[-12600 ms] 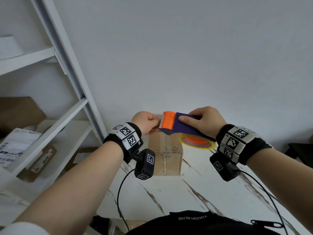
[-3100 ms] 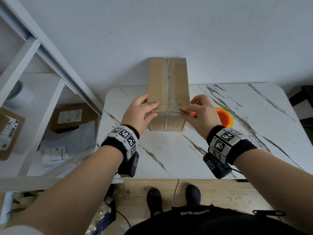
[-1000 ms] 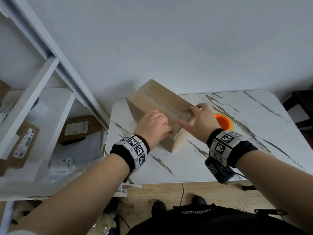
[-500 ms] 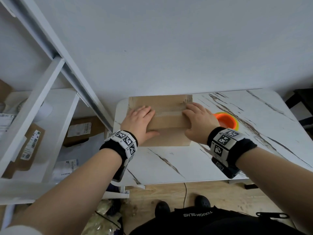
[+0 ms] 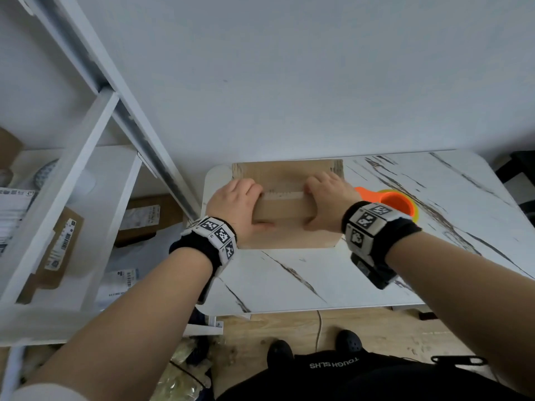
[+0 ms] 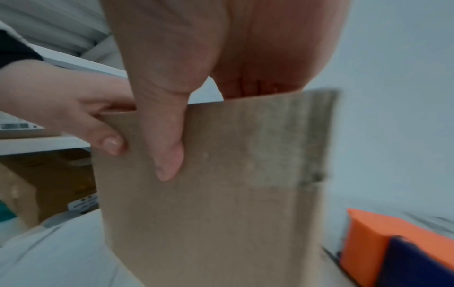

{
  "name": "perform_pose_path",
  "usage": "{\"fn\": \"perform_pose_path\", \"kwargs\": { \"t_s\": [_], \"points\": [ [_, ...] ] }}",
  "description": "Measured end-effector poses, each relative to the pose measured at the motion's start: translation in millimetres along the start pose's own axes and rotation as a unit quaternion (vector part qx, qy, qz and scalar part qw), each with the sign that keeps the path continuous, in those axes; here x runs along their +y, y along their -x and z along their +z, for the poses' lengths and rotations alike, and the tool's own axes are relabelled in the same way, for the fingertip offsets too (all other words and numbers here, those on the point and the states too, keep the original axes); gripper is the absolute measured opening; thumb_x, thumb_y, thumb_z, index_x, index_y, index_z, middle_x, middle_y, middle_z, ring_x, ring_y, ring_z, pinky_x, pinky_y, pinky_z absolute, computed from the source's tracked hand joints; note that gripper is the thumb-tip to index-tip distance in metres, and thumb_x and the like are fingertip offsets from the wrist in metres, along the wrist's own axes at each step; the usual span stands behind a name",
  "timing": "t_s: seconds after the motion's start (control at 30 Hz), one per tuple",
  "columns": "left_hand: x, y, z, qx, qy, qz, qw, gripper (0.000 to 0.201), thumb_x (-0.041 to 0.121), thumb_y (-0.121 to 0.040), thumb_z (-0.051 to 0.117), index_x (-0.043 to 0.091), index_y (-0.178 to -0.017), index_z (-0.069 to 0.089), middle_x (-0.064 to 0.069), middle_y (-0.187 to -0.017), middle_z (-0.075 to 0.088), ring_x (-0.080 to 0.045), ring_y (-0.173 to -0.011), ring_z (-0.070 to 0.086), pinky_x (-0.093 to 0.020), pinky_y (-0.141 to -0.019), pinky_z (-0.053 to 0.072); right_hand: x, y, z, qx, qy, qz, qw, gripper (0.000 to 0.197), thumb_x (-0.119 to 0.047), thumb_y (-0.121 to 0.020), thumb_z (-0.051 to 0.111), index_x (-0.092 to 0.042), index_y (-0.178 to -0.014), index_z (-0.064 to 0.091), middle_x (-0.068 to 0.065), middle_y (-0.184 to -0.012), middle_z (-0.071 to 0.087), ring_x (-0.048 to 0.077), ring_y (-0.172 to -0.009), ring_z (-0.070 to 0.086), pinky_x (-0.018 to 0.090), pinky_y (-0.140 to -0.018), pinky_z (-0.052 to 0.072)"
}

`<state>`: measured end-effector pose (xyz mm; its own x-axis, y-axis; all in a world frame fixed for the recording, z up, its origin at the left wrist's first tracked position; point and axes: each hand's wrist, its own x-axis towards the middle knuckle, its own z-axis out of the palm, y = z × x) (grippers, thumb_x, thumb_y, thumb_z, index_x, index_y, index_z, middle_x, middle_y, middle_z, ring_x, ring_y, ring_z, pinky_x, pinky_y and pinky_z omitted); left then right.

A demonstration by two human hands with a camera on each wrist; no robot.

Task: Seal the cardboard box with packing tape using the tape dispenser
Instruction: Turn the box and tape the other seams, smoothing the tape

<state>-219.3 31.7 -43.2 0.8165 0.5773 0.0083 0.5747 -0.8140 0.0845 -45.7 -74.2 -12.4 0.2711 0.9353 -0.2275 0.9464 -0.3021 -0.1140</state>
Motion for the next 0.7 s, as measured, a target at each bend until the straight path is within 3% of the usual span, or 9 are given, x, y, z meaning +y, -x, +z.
{"fn": "perform_pose_path", "kwargs": {
  "t_s": [0.13, 0.37, 0.53, 0.7],
  "points": [
    [-11.3, 1.9, -5.2, 0.013, -0.026, 0.000, 1.000, 0.071, 0.072, -0.063, 0.059, 0.023, -0.114, 0.051, 0.005, -0.119, 0.051, -0.021, -0.115, 0.044, -0.032, -0.100, 0.032, 24.2, 14.6, -2.2, 0.022, 0.035, 0.020, 0.999, 0.068, -0.048, -0.061, 0.076, -0.018, -0.116, 0.050, 0.000, -0.126, 0.048, 0.022, -0.120, 0.041, 0.032, -0.106, 0.028],
    [-8.6, 10.0, 1.9, 0.029, -0.050, 0.015, 0.998, 0.076, 0.059, -0.073, 0.053, 0.007, -0.128, 0.051, -0.009, -0.131, 0.054, -0.030, -0.118, 0.052, -0.038, -0.105, 0.038, 28.7, 27.0, 8.6, 0.066, 0.061, 0.013, 0.996, 0.062, -0.043, -0.076, 0.069, -0.018, -0.129, 0.048, -0.004, -0.139, 0.042, 0.019, -0.132, 0.032, 0.031, -0.110, 0.021],
    [-6.9, -0.8, -0.4, -0.037, -0.066, 0.002, 0.997, 0.079, 0.057, -0.085, 0.048, 0.011, -0.145, 0.025, -0.004, -0.154, 0.026, -0.022, -0.141, 0.023, -0.038, -0.119, 0.014, 33.5, 23.8, 11.1, 0.064, 0.062, 0.021, 0.996, 0.066, -0.043, -0.081, 0.064, -0.022, -0.138, 0.040, -0.007, -0.148, 0.037, 0.016, -0.138, 0.025, 0.031, -0.112, 0.017],
    [-9.6, -17.8, 3.8, -0.077, -0.041, -0.036, 0.996, 0.076, 0.050, -0.092, 0.040, 0.012, -0.149, 0.006, -0.004, -0.159, 0.005, -0.019, -0.147, 0.003, -0.036, -0.120, 0.006, 40.8, 6.3, 6.1, 0.054, 0.059, 0.024, 0.997, 0.068, -0.044, -0.087, 0.057, -0.022, -0.145, 0.029, -0.007, -0.153, 0.028, 0.016, -0.143, 0.018, 0.033, -0.114, 0.015]
  ]
}}
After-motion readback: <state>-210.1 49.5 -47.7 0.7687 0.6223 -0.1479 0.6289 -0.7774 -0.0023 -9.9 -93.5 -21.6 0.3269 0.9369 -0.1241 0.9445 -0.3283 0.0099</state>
